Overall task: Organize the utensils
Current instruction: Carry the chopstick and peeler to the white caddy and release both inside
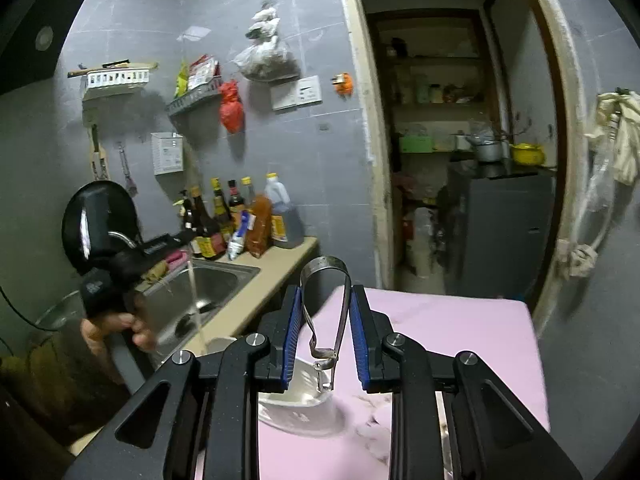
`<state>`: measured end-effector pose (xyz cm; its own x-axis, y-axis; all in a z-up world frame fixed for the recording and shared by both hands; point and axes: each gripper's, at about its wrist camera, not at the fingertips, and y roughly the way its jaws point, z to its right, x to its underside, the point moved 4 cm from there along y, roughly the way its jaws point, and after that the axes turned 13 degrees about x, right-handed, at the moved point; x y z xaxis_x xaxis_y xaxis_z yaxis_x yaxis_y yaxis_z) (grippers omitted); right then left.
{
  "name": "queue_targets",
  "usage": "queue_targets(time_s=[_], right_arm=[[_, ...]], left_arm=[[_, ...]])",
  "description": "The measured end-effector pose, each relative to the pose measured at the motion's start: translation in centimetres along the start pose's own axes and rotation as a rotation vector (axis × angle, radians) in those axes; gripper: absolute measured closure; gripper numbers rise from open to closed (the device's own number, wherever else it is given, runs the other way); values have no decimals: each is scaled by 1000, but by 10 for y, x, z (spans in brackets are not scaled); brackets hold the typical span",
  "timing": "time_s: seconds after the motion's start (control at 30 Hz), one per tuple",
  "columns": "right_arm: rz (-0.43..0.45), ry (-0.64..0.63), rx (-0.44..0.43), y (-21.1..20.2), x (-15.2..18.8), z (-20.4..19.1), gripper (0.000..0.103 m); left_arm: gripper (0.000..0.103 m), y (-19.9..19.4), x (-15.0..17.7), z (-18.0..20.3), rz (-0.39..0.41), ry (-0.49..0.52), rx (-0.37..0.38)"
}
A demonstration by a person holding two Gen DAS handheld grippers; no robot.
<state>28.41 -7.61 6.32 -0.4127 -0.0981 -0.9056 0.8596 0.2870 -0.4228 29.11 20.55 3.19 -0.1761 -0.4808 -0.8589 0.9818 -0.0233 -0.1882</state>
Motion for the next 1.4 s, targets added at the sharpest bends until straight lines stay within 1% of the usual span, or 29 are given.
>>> queue_targets(time_s=[0.17,0.27,0.43,0.63,0.9,0.97,1.0,1.07,1.1,1.2,1.23,1.27,1.3,1.33,1.37,1.4], right_arm=[[-34,-14,-56,28,6,-25,82],[-67,-16,-66,45,14,-33,82],[-115,-10,-67,66,34,-36,82],[-177,6,-61,87,57,-36,82],[-238,29,-74,99,73,-36,81],[-242,31,-73,99,74,-36,78],[-241,32,-72,98,73,-36,72],[-236,41,-73,96,72,-33,64],[-231,44,-74,95,71,-32,64],[-220,44,-66,90,68,-29,64],[-214,46,-59,87,67,-26,63],[-210,49,-52,85,66,-25,61],[-205,52,-43,83,64,-22,56],[-196,60,-31,80,63,-18,55],[-187,68,-21,77,61,-14,53],[-180,72,-9,74,59,-11,52]], left_arm=[[98,17,1,-11,9,14,-27],[98,24,7,-15,1,20,-42],[98,31,22,-18,-15,27,-67],[98,34,38,-19,-41,29,-77],[98,26,50,-17,-98,76,-73],[98,23,53,-16,-124,85,-70],[98,22,55,-16,-140,85,-66],[97,21,58,-15,-166,87,-66],[96,21,59,-15,-176,90,-67],[91,19,64,-13,-217,92,-68],[85,18,65,-13,-220,93,-66],[76,16,66,-11,-222,92,-60],[71,14,66,-10,-222,90,-53],[61,11,66,-8,-218,85,-43],[52,7,65,-5,-209,79,-31],[50,4,65,-3,-200,76,-23]])
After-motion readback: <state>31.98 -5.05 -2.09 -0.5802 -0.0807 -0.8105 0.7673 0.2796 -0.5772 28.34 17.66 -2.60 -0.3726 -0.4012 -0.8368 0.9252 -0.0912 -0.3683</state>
